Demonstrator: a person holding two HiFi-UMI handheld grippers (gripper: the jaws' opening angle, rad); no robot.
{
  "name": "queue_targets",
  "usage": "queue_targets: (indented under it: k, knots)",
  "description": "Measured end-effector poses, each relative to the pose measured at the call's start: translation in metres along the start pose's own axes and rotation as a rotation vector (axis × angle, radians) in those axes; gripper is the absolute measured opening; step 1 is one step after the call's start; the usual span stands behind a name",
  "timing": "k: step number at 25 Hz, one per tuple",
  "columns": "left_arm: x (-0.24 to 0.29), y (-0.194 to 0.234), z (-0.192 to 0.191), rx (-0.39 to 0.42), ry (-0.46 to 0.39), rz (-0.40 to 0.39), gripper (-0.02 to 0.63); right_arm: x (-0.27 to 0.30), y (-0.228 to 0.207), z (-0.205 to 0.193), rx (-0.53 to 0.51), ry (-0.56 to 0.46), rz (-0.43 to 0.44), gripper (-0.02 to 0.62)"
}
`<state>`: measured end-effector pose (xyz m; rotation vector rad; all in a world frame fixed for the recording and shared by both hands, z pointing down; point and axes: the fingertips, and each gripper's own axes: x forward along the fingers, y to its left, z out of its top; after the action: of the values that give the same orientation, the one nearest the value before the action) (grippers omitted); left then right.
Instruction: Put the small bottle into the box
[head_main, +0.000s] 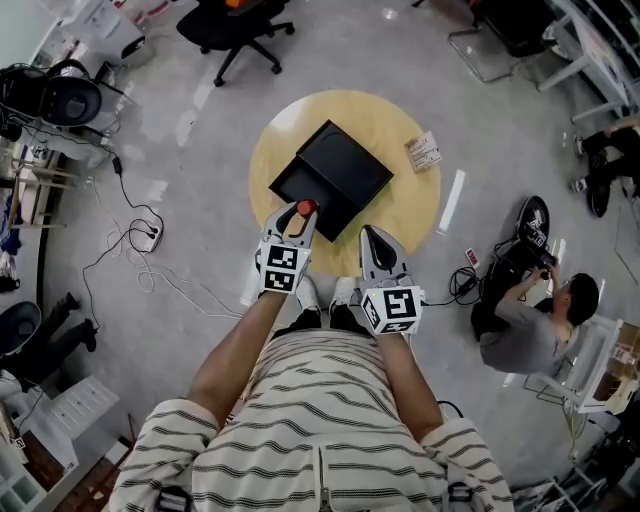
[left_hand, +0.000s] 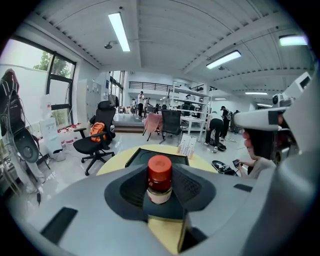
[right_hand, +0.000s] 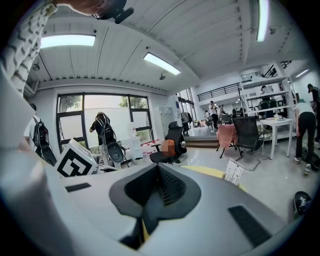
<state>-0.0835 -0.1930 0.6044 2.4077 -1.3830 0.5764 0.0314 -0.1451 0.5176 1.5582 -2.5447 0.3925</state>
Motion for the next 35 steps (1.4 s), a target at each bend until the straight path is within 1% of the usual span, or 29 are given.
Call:
queue_targets:
  k: [15,20,23,32,35]
  knots:
    - [0.045,-0.004,-0.019,0.039,0.066,-0.009,0.147,0.004,-0.009,-0.008,0.004,0.029,0.007,0.018]
    - [0.056,0.005,-0.031,0.023,0.083,0.007,0.147,0.007,-0.014,-0.009,0.002,0.034,-0.001,0.018]
    - [0.06,0.003,-0.032,0.015,0.092,0.001,0.147,0.004,-0.016,-0.011,0.004,0.043,-0.006,0.018]
    - [0.076,0.007,-0.048,0.061,0.139,0.005,0.148,0.0,-0.022,-0.013,0.007,0.049,-0.019,0.018]
    - [0.079,0.011,-0.052,0.062,0.149,0.004,0.148,0.0,-0.021,-0.013,0.011,0.053,-0.022,0.018]
